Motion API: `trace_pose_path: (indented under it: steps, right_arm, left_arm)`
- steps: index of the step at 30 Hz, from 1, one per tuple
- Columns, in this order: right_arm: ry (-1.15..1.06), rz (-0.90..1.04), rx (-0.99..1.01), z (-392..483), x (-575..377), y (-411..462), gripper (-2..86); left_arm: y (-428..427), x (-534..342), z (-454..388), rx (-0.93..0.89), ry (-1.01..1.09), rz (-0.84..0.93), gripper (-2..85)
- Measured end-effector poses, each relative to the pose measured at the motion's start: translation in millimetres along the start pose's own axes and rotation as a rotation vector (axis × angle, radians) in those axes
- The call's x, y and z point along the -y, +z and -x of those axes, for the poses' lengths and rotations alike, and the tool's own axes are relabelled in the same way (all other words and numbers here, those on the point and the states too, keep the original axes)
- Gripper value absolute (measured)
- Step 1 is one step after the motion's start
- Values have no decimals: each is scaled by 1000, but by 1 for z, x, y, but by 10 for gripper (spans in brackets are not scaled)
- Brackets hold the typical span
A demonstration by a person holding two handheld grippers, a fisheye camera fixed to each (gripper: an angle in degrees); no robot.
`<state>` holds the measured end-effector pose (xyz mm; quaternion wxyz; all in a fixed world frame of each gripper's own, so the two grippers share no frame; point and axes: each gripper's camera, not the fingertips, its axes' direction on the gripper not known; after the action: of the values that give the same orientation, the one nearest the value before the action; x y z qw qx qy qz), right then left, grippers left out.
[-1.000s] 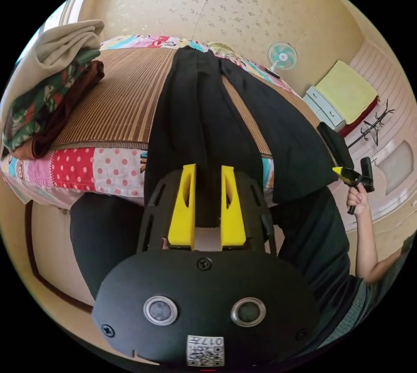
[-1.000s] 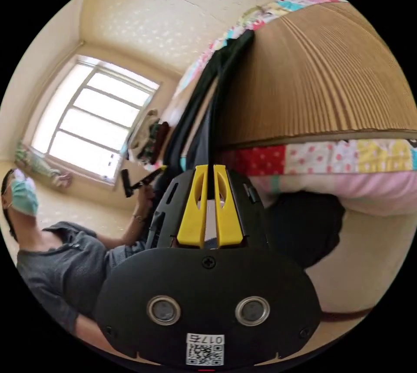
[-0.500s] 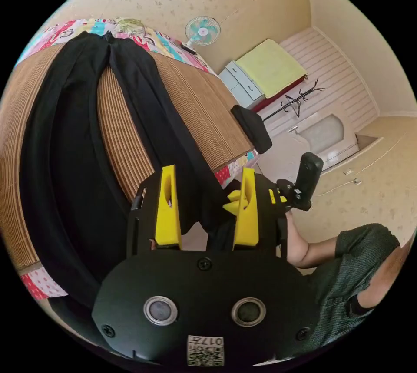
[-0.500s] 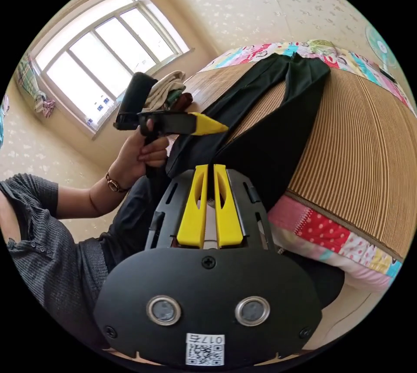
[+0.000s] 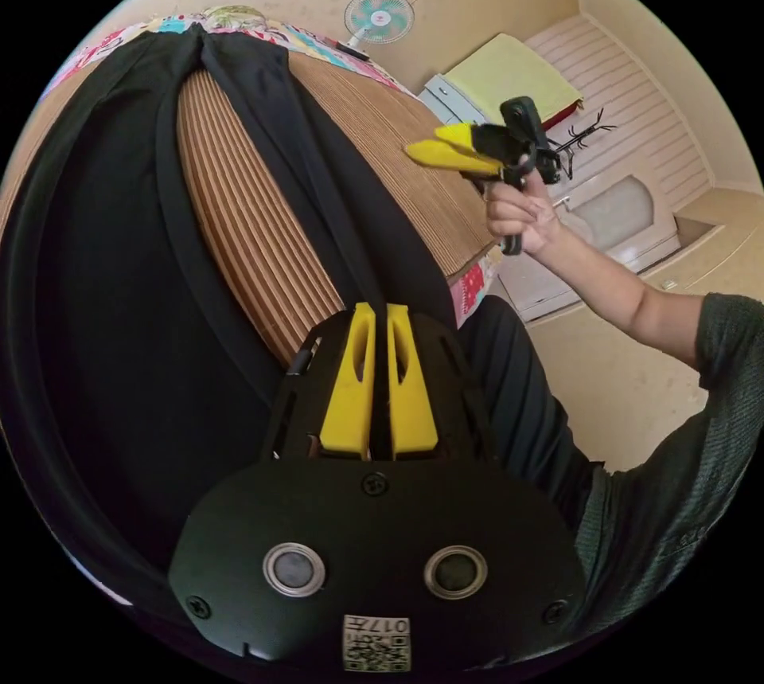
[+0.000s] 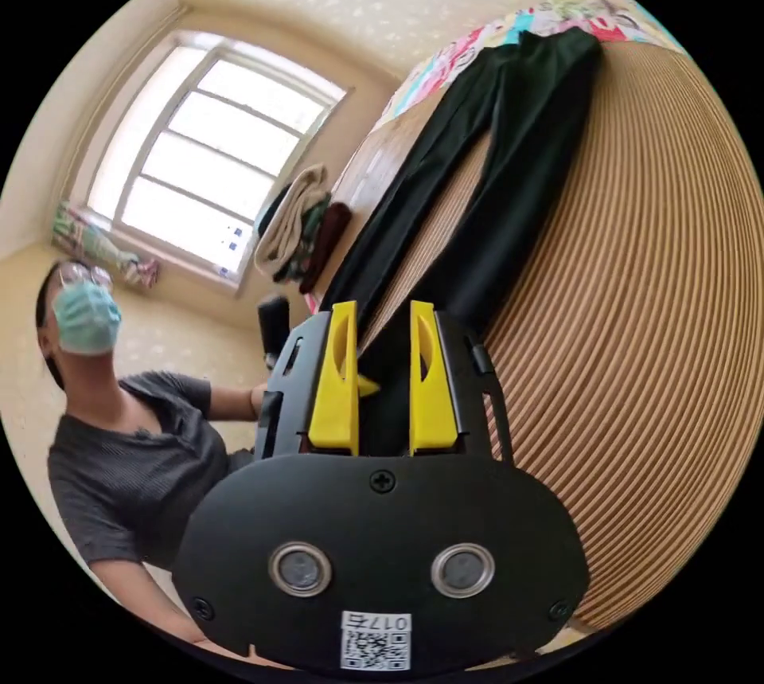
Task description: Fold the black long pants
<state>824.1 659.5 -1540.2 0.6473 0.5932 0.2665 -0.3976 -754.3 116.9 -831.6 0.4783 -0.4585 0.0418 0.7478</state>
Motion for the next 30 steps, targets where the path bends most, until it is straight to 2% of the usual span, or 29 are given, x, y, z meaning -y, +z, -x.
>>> trace_pose_path:
  steps: [2, 4, 6, 8, 10, 14, 17, 20, 23, 27, 30]
  right_arm:
    - [126, -171, 63, -64, 67, -33, 98]
    - [196, -219, 36, -106, 121, -47, 117]
    - [251, -266, -73, -137, 170, -56, 124]
    - [316, -360, -269, -167, 223, -65, 122]
    - [335, -418, -320, -184, 254, -66, 125]
    - [400, -512, -279, -220, 300, -56, 130]
    - [461, -544, -325, -234, 320, -51, 98]
    - [510, -509, -403, -238, 331, -44, 45]
    - [459, -523, -478, -214, 338, -44, 31]
    - [351, -503, -417, -169, 364, -55, 23]
    - [219, -457, -364, -117, 392, -46, 21]
  left_arm:
    - [0, 5, -2, 17, 31, 21, -3]
    - [-2, 8, 3, -10, 30, 35, -4]
    - [-5, 7, 12, -52, 6, 29, -4]
    - [-7, 7, 17, -79, -6, 26, -4]
    - [-11, 10, 19, -87, -18, 32, -4]
    - [-17, 10, 17, -69, -31, 19, -4]
    - [-22, 11, 11, -37, -19, 5, -4]
    - [-29, 14, 10, -34, -14, 3, -4]
    - [-52, 21, 13, -120, -46, 6, -3]
    - [-124, 5, 16, -164, -101, -80, -4]
    - [-180, -34, 19, -133, -172, -187, -5]
